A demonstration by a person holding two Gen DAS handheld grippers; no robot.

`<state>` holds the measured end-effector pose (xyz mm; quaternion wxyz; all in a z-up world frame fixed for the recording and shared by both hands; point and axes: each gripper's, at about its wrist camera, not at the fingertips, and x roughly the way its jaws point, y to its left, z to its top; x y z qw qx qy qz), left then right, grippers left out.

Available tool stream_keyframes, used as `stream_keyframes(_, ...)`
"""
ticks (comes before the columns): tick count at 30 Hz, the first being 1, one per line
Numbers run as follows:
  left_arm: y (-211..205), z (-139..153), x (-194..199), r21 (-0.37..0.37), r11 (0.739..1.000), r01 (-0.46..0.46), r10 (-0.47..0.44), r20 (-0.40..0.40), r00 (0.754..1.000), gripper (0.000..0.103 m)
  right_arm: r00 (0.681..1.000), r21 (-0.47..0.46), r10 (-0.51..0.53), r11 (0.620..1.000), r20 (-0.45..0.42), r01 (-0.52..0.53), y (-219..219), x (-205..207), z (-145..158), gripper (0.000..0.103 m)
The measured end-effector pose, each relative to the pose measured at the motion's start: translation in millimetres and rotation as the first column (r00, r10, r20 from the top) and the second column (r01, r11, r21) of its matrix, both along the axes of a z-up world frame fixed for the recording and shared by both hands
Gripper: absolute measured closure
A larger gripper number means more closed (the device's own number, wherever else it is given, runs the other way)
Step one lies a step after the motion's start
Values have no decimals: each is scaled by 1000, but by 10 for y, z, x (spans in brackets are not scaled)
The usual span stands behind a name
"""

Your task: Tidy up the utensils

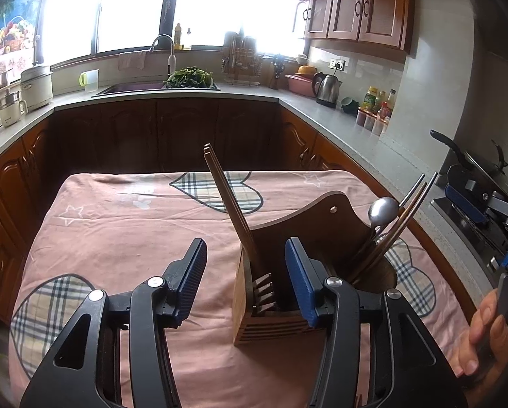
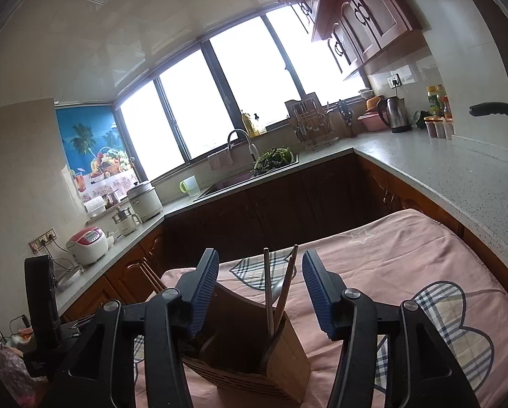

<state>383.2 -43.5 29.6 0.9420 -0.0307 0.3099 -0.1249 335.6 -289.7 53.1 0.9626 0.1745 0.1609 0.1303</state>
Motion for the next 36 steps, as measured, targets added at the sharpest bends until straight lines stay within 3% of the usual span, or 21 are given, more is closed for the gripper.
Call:
stream_keyframes(4,7,-14,-10,-2,1000,-7,7,-5,1000,53,1000,7,-4,1000,0,4,-21,-40,12,47)
stream_keyframes(9,20,8,-71,-5,1000,-13,13,4,1000,44,1000,17,-4,1000,-3,4,-48,-77,20,46)
stream_keyframes(12,44,16,-141,-5,1000,-16,16,3,1000,38,1000,21,-1,1000,-4,1,-58,-119,15,38)
stream_keyframes(15,111,17,-269,-14,999,-32,32,0,999,23,1000,28,3,1000,-7,-3,-69,-188,-4,26)
stream_keyframes(17,179,12,-386,-34,998,-52,52,-8,999,7,1000,37,8,999,-14,-7,-81,-251,-33,13)
stream_keyframes(19,254,3,-533,-61,995,-77,76,-8,997,1,1000,44,16,999,-25,-15,-92,-327,-71,8)
stream_keyframes(30,601,-141,-1368,-157,971,-178,175,-37,984,0,994,91,40,995,-100,-31,-109,-924,-320,4)
stream_keyframes(36,686,-221,-1744,-156,964,-214,210,-42,977,0,992,114,37,993,-120,-24,-114,-1251,-443,4)
